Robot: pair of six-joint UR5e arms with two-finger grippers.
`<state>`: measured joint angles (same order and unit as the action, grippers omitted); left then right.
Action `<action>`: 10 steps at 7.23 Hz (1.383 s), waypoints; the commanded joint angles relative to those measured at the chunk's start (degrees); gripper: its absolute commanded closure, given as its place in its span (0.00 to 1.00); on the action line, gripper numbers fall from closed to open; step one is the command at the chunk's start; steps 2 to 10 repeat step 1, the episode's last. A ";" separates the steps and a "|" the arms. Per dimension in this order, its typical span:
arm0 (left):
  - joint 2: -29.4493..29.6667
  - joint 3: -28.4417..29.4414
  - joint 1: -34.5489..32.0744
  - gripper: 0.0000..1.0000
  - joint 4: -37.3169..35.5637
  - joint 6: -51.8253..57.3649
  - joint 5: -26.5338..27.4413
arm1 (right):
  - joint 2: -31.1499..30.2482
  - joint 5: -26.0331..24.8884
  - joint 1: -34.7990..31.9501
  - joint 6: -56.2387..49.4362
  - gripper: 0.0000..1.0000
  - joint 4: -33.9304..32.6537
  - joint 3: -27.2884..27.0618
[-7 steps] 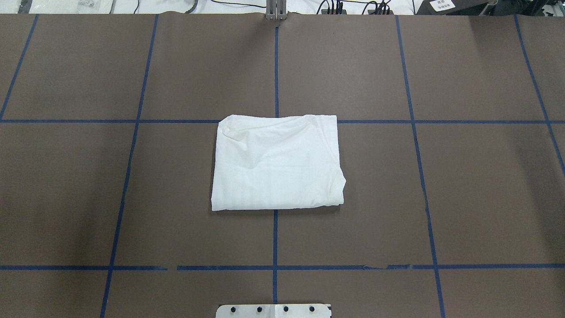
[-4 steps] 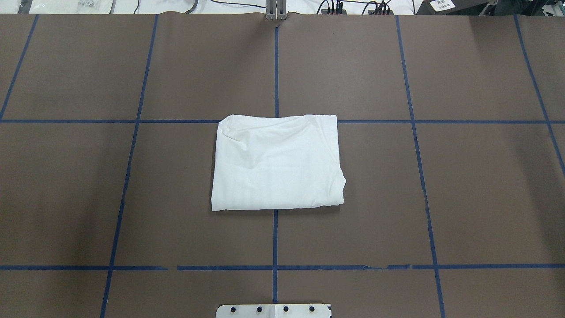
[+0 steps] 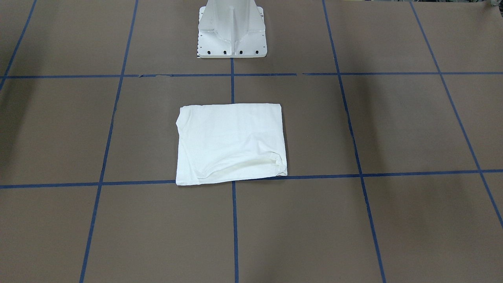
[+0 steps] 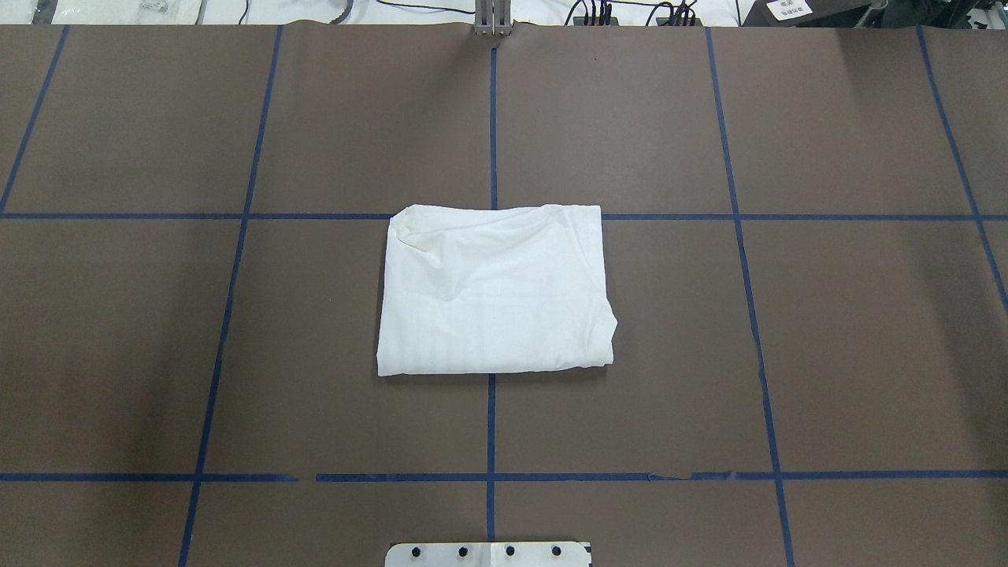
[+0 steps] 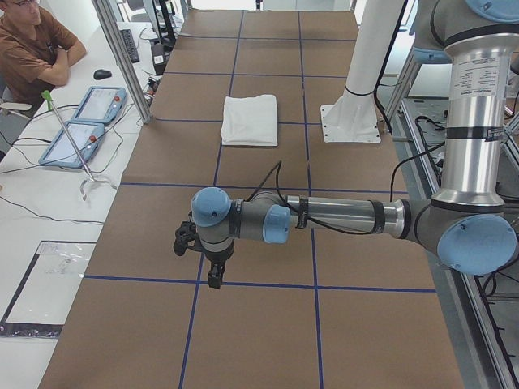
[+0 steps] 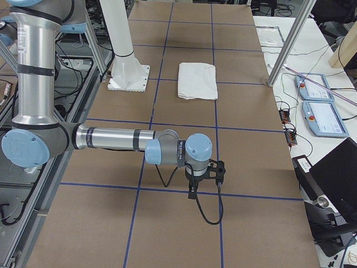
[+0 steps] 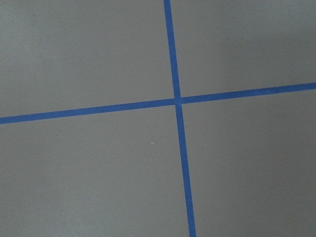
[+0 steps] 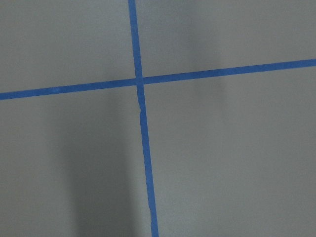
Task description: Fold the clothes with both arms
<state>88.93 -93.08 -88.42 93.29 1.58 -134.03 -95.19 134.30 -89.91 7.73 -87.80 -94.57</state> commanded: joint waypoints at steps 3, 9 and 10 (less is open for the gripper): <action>0.01 0.00 0.00 0.00 -0.04 0.00 0.00 | 0.00 0.00 0.00 0.00 0.00 0.00 0.00; 0.01 0.00 0.00 0.00 -0.04 0.00 0.00 | 0.00 0.00 0.00 0.00 0.00 0.00 0.00; 0.01 0.00 0.00 0.00 -0.04 0.00 0.00 | 0.00 0.00 0.00 0.00 0.00 0.00 0.00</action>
